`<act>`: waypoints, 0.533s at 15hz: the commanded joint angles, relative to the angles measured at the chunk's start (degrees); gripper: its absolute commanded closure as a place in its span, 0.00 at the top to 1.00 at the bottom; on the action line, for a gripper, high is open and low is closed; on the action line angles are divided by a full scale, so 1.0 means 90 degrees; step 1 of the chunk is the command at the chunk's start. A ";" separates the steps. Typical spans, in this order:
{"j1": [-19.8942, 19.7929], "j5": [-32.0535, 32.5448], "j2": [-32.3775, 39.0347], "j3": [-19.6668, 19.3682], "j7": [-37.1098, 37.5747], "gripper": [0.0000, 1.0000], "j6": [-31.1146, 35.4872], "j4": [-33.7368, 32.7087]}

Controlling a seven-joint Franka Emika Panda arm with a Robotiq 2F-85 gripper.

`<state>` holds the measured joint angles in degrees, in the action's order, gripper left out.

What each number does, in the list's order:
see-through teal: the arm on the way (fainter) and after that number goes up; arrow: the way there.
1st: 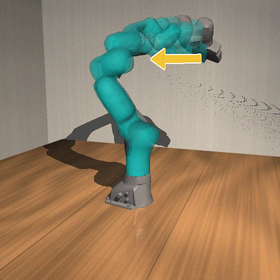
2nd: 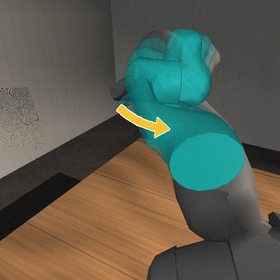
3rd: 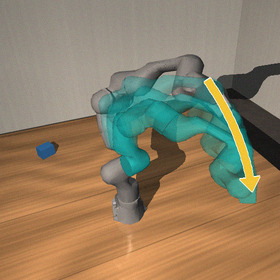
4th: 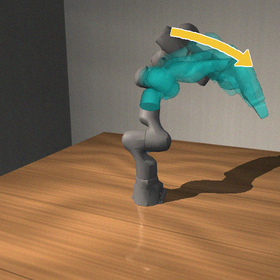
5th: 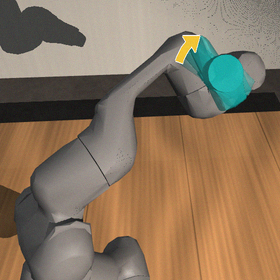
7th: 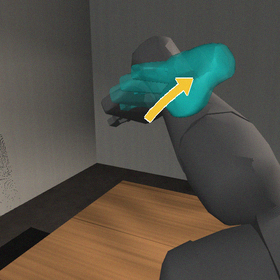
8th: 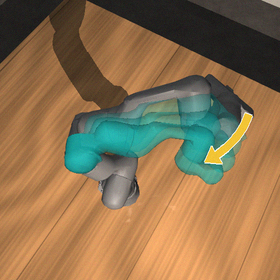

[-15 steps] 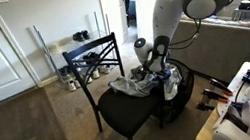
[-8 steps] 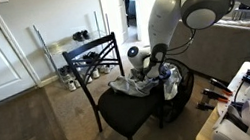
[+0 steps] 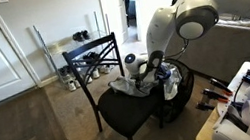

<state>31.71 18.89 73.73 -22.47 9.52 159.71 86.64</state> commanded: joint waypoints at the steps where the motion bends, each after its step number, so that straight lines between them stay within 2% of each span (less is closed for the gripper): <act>1: -0.0813 0.0263 -0.0029 0.0859 -0.1107 1.00 -0.0104 -0.0431; 8: -0.1788 0.0193 0.0099 0.1864 -0.2409 1.00 -0.0747 -0.0940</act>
<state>19.08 19.88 74.00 -9.16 -7.50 156.30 80.34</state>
